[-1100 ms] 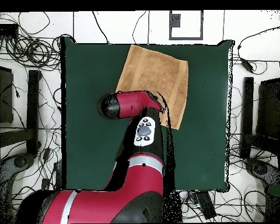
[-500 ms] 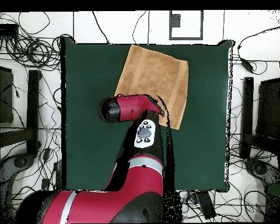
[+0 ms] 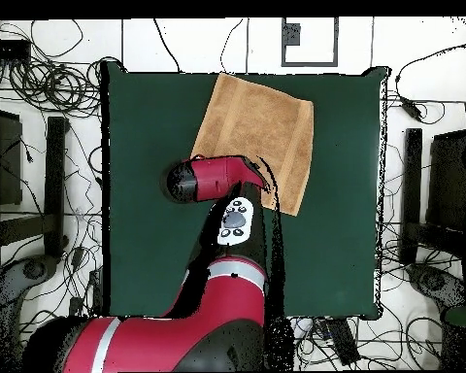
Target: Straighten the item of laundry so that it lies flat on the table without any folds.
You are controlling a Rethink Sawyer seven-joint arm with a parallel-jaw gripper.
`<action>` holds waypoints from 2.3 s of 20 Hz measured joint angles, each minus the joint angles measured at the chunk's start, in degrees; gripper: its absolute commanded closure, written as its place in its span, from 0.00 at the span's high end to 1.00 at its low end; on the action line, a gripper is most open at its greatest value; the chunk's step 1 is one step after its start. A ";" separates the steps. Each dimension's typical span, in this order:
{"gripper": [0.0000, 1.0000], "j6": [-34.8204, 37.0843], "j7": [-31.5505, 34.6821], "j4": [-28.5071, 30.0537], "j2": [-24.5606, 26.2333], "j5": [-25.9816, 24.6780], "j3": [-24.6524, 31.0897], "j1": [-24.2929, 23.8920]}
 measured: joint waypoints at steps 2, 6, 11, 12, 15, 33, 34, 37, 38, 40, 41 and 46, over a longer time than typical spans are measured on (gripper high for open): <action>1.00 0.00 0.00 0.00 -0.01 0.00 0.01 -0.01; 1.00 -0.01 0.00 0.02 -0.03 -0.01 0.02 -0.01; 1.00 -0.02 0.00 0.02 -0.04 -0.07 -0.01 0.08; 1.00 -0.02 0.00 0.02 -0.04 -0.08 -0.02 0.10; 1.00 -0.01 0.00 -0.04 -0.01 -0.12 -0.07 0.14; 1.00 1.22 0.01 -5.19 2.47 -0.32 -2.35 2.88; 1.00 1.70 0.01 -5.87 2.82 -0.32 -2.66 3.15; 1.00 4.50 0.01 -8.62 4.04 -0.33 -3.76 4.06; 1.00 5.04 0.01 -9.10 4.24 -0.32 -3.84 4.14; 1.00 6.24 0.01 -10.05 4.56 -0.32 -3.87 4.16; 1.00 6.88 0.01 -10.57 4.74 -0.31 -3.87 4.15; 1.00 9.10 0.00 -12.79 5.54 -0.31 -3.78 3.84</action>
